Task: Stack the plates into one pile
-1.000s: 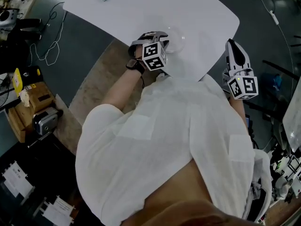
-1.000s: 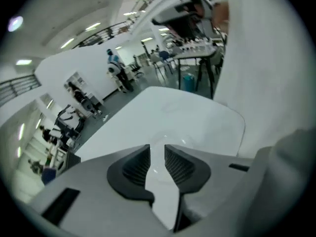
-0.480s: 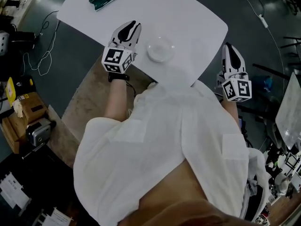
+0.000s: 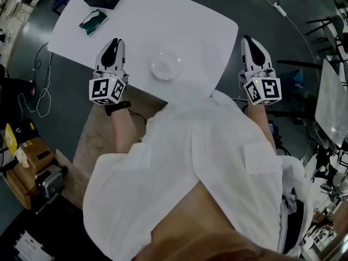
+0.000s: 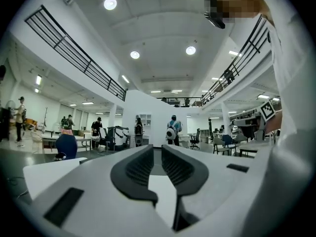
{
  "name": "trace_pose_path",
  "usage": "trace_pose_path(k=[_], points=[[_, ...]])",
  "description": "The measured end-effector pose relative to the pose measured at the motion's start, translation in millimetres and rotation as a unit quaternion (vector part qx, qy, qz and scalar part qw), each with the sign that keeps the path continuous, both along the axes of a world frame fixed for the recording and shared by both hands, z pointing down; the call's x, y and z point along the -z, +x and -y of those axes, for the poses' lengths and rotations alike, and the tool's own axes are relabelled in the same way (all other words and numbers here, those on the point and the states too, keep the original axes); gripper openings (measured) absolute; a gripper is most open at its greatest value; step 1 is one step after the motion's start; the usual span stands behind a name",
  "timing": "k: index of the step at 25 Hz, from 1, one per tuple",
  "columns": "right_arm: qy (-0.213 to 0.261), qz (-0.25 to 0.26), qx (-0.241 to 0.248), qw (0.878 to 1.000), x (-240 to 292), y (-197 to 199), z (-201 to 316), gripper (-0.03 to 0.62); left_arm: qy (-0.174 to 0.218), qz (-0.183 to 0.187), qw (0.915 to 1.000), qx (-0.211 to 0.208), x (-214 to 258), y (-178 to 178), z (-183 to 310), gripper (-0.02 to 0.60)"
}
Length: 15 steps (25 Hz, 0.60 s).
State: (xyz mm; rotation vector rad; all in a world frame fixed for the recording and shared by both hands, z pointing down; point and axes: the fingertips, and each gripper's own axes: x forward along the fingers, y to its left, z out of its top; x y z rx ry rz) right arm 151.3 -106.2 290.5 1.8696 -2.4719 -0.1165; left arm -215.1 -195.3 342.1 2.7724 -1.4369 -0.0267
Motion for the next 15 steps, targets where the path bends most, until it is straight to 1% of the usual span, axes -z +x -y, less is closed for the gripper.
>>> trace_pose_path(k=[2, 6, 10, 15], points=[[-0.001, -0.012, -0.002, 1.0, 3, 0, -1, 0.028, 0.003, -0.002, 1.0, 0.002, 9, -4, 0, 0.057], [-0.007, -0.032, -0.011, 0.999, 4, 4, -2, 0.026, 0.003, 0.014, 0.9999, 0.002, 15, -6, -8, 0.057], [-0.006, -0.035, -0.012, 0.999, 6, 5, -2, 0.026, -0.001, 0.008, 1.0, 0.004, 13, -8, -11, 0.057], [-0.003, -0.043, -0.01, 0.999, 8, 5, -2, 0.026, 0.0, 0.011, 0.9999, 0.001, 16, -5, -6, 0.057]])
